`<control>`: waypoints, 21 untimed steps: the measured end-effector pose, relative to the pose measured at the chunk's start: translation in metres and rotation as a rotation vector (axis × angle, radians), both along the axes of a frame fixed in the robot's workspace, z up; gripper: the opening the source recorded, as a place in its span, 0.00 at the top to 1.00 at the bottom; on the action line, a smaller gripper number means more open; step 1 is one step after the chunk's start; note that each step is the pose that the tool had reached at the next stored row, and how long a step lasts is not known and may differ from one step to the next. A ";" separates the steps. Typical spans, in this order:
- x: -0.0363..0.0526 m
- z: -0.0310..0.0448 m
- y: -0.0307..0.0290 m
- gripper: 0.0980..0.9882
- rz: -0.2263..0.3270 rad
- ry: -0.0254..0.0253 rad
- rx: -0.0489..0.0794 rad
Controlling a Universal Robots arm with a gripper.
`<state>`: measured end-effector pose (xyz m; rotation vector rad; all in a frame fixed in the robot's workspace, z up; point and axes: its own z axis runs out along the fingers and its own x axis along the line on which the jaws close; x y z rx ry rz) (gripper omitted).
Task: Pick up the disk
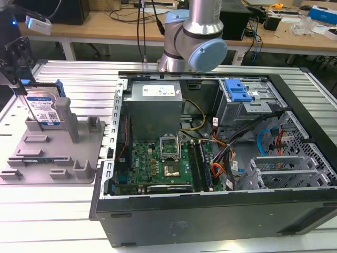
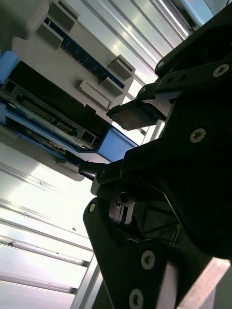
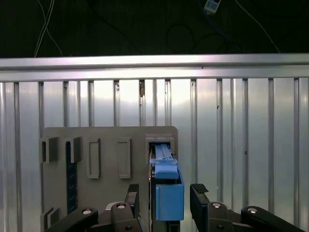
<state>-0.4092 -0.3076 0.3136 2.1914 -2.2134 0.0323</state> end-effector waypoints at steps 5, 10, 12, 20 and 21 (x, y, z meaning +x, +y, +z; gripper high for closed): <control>0.0000 -0.0048 -0.0002 0.50 0.000 -0.0015 0.000; -0.0001 -0.0080 -0.0006 0.50 0.000 -0.0028 0.000; -0.0002 -0.0099 -0.0007 0.50 0.000 -0.0041 0.000; -0.0009 -0.0140 -0.0008 0.50 0.000 -0.0073 0.000; -0.0010 -0.0143 -0.0008 0.50 0.000 -0.0077 0.000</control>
